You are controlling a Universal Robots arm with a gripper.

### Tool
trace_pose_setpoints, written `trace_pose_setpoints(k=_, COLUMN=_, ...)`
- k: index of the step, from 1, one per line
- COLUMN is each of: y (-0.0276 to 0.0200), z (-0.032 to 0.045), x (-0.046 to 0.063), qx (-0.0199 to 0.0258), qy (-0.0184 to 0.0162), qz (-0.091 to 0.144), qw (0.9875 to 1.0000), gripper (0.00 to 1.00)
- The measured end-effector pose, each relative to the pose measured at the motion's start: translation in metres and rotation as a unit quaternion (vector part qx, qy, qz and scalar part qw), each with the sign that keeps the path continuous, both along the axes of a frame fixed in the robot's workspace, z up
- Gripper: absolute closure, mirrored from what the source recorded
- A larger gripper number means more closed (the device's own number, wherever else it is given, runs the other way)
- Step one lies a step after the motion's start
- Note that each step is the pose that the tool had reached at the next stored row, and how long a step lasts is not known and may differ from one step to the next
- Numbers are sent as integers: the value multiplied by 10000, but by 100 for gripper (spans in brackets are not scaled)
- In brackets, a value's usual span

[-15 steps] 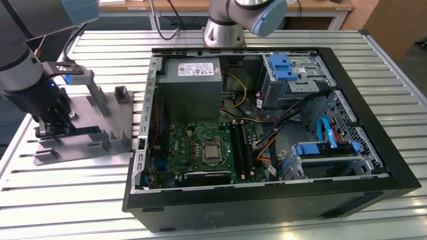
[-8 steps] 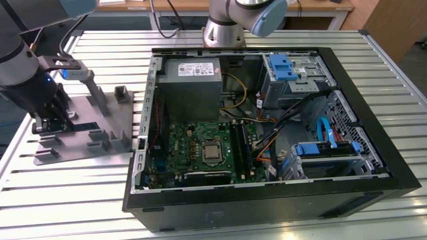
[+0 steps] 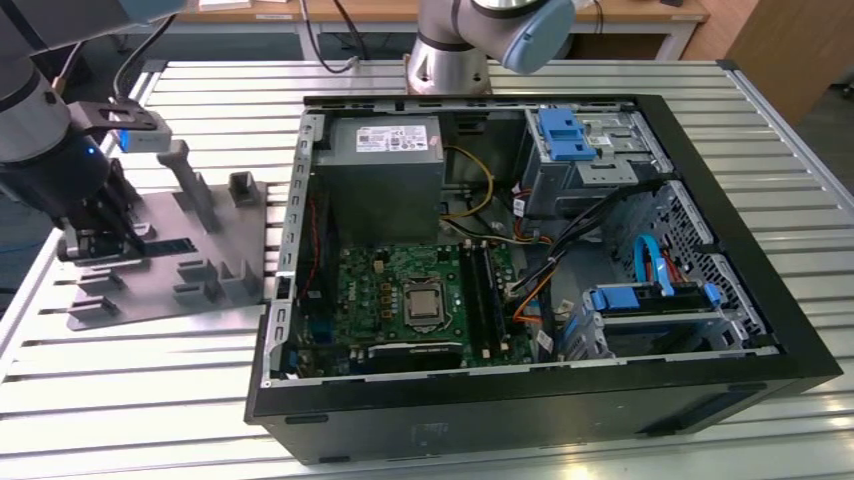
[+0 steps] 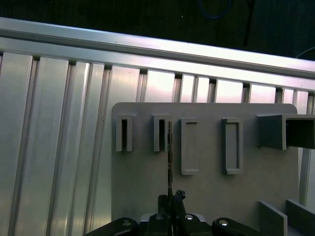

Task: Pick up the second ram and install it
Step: 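Pick up the second ram and move it above second insertion slot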

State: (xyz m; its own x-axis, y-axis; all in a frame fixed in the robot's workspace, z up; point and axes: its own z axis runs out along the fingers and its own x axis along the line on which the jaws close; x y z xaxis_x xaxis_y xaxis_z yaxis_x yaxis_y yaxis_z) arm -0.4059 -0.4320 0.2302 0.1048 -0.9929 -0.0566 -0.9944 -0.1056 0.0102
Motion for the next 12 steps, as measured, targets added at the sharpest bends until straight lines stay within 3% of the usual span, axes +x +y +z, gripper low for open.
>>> trace_pose_setpoints(k=12, y=0, z=125, x=0, qx=24, qy=0, qz=0, qw=10000, gripper=86)
